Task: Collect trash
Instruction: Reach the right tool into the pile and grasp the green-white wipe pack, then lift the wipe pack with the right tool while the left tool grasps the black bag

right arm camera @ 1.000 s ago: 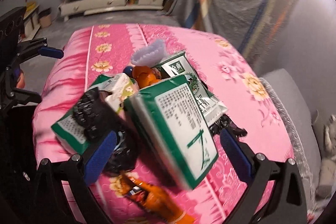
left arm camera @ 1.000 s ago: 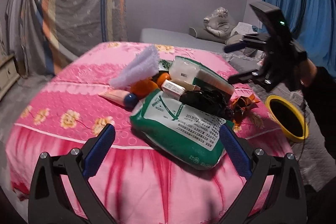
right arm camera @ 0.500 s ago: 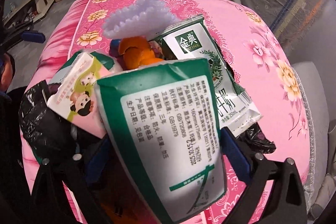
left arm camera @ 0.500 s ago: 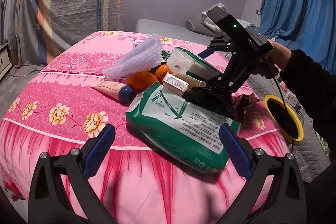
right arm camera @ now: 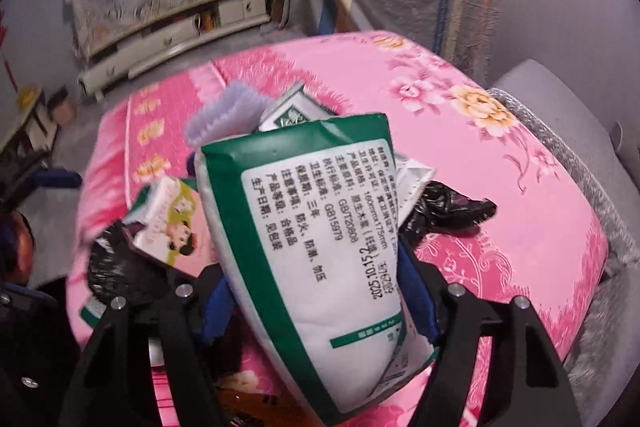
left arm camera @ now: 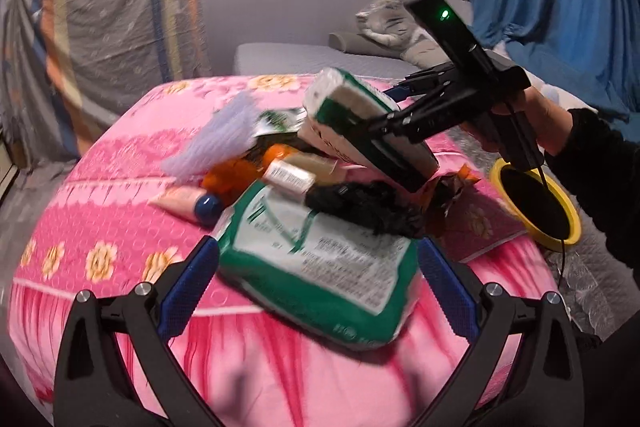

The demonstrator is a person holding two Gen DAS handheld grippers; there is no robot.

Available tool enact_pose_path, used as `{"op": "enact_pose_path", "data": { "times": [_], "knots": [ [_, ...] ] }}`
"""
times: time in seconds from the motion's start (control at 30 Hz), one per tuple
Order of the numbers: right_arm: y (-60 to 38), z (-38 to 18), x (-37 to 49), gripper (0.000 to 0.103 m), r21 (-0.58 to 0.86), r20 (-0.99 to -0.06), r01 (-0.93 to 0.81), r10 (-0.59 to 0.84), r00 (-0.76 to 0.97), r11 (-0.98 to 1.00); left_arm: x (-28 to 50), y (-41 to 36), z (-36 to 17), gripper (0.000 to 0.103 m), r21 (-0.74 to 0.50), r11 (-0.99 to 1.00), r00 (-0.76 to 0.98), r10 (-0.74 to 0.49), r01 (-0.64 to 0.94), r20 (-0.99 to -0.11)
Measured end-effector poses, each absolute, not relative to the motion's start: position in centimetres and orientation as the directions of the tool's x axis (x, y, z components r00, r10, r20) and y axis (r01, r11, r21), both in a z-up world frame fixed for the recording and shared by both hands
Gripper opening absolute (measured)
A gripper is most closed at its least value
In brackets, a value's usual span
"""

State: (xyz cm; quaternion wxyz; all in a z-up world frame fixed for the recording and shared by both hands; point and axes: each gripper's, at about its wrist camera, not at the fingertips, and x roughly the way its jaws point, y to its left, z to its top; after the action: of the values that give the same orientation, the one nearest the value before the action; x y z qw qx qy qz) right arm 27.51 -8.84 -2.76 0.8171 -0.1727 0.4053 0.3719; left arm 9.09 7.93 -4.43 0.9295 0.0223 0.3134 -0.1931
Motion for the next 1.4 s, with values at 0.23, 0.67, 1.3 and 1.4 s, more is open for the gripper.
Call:
{"op": "enact_pose_path", "data": {
  "times": [0.23,0.67,1.3,1.4],
  "knots": [
    [-15.0,1.3,24.6,0.068,0.226,-0.635,-0.670,0.628,0.450,0.707,11.5,4.7,-3.6,0.094,-0.056,0.881,0.670,-0.398,0.470,-0.627],
    [-20.6,2.5,18.7,0.069,0.281,-0.534,-0.583,0.629,0.565,0.762,15.1,2.1,-6.0,0.040,-0.034,0.887,0.583,-0.332,0.461,-0.741],
    [-28.0,4.2,11.0,0.069,0.364,-0.417,-0.358,0.494,0.763,0.860,9.4,4.8,0.8,0.004,-0.100,0.886,0.722,-0.430,0.453,-0.541],
    [-30.0,4.0,10.4,0.069,0.399,-0.410,-0.301,0.462,0.786,0.866,8.7,4.2,2.2,0.004,-0.092,0.886,0.748,-0.435,0.454,-0.500]
  ]
}}
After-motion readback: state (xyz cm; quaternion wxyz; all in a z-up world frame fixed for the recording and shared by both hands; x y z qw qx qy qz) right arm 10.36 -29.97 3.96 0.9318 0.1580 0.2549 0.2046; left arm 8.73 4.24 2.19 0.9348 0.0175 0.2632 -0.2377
